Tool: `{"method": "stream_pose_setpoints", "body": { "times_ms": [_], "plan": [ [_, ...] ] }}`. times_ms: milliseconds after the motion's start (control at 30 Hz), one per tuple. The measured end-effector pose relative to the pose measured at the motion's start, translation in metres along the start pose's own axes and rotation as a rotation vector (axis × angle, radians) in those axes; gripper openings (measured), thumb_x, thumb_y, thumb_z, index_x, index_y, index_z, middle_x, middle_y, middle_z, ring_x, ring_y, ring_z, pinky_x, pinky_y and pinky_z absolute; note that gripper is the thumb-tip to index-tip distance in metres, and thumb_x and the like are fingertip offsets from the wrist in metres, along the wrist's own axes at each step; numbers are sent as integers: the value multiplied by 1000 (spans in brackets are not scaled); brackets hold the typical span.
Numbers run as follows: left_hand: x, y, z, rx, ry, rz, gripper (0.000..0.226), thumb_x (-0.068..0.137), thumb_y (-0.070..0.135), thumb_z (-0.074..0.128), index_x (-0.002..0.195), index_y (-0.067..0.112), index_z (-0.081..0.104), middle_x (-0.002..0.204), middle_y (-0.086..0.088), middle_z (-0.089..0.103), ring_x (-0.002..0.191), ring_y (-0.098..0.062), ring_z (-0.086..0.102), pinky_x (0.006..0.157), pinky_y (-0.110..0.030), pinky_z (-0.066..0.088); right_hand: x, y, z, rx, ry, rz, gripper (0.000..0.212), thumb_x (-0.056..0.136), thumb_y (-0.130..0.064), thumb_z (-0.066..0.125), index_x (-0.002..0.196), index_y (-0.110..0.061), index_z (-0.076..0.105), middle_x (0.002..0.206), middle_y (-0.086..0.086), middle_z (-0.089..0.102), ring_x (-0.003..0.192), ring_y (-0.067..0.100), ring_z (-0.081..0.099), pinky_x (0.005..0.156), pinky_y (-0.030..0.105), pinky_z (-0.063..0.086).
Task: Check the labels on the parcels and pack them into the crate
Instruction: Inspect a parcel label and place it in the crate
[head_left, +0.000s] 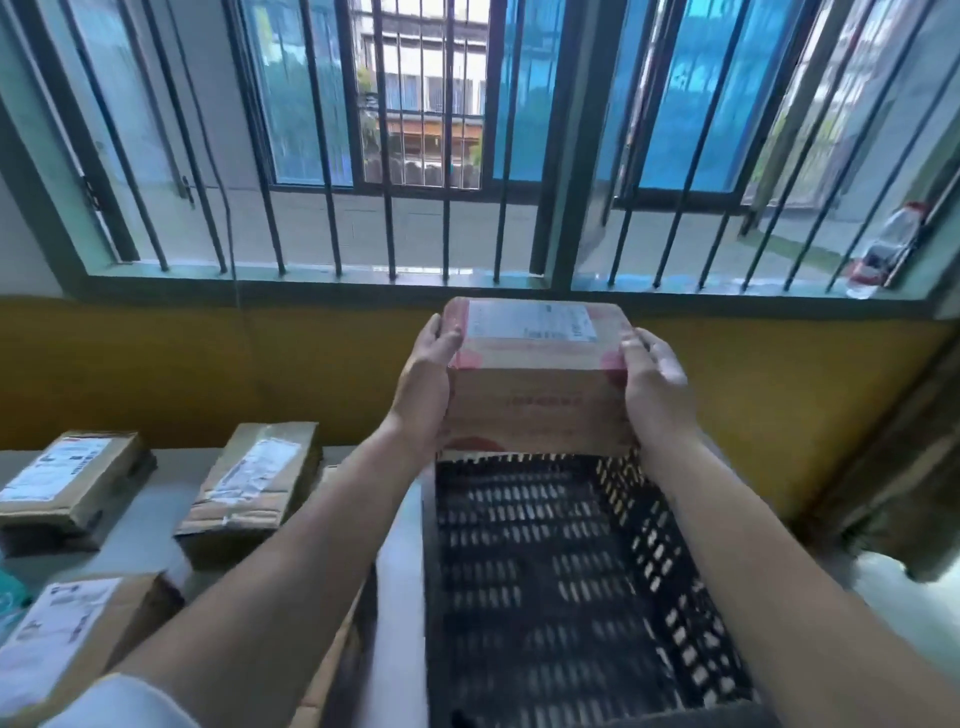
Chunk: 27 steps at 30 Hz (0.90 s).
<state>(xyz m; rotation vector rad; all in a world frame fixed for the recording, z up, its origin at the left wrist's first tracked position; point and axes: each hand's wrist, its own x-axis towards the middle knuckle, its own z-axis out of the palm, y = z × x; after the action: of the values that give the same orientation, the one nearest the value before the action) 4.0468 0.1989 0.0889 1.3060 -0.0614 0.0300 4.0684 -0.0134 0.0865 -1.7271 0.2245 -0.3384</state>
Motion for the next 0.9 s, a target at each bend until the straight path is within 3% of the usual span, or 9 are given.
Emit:
{"method": "stream_pose_setpoints", "body": {
  "times_ms": [67,167,233,333,400,567,700,800,900],
  "plan": [
    [10,-15,19,40,78,-38,42,102,38,52,143,30,43,128,-10,62,109,-28,65,66,-31,61,18,13,-15,20,-53,28,47,98,-56,45,139,-34,51,127,-7,61,114,17,58,90,39,52],
    [27,-42,37,74,200,-110,54,99,24,55,151,30,39,138,-10,57,120,-29,60,89,-47,60,42,35,-28,37,-117,47,25,99,-46,51,121,-36,60,120,-6,67,109,17,64,87,35,55],
    [32,-57,44,49,237,-161,57,98,19,55,152,28,39,133,-12,62,119,-30,63,89,-46,59,55,49,-29,0,-131,35,13,99,-40,53,106,-38,63,123,-2,66,110,19,63,90,36,53],
    [36,-75,48,58,306,-243,57,100,18,56,153,24,35,122,-8,65,110,-26,66,73,-34,57,65,69,-26,-97,-169,89,44,94,-41,53,137,-33,57,139,3,55,124,23,55,106,46,48],
    [41,-87,48,67,365,-281,55,102,18,54,152,25,34,117,-5,65,107,-25,66,69,-31,56,70,81,-22,-151,-186,132,55,92,-40,53,146,-31,50,144,2,48,129,24,50,110,49,44],
    [52,-115,43,88,427,-359,49,104,23,51,152,24,41,117,-7,69,107,-28,69,80,-39,61,82,108,-11,-250,-210,205,52,99,-39,50,149,-27,47,146,4,45,128,24,51,108,44,46],
    [66,-141,43,176,491,-408,55,101,23,53,155,15,43,105,3,70,84,-20,70,91,-46,56,89,131,-7,-300,-239,298,57,96,-37,52,151,-24,45,149,6,53,131,28,52,109,46,45],
    [77,-161,42,132,501,-470,52,100,30,54,149,12,49,122,-12,71,99,-29,70,79,-43,53,94,147,0,-337,-235,340,56,95,-33,53,149,-19,47,147,8,55,131,32,52,108,42,44],
    [82,-178,40,50,532,-515,43,100,34,55,135,10,62,119,-14,73,111,-35,69,91,-44,58,94,159,4,-313,-229,375,48,94,-29,55,142,-19,55,135,10,64,119,33,59,97,39,48]
  ]
}}
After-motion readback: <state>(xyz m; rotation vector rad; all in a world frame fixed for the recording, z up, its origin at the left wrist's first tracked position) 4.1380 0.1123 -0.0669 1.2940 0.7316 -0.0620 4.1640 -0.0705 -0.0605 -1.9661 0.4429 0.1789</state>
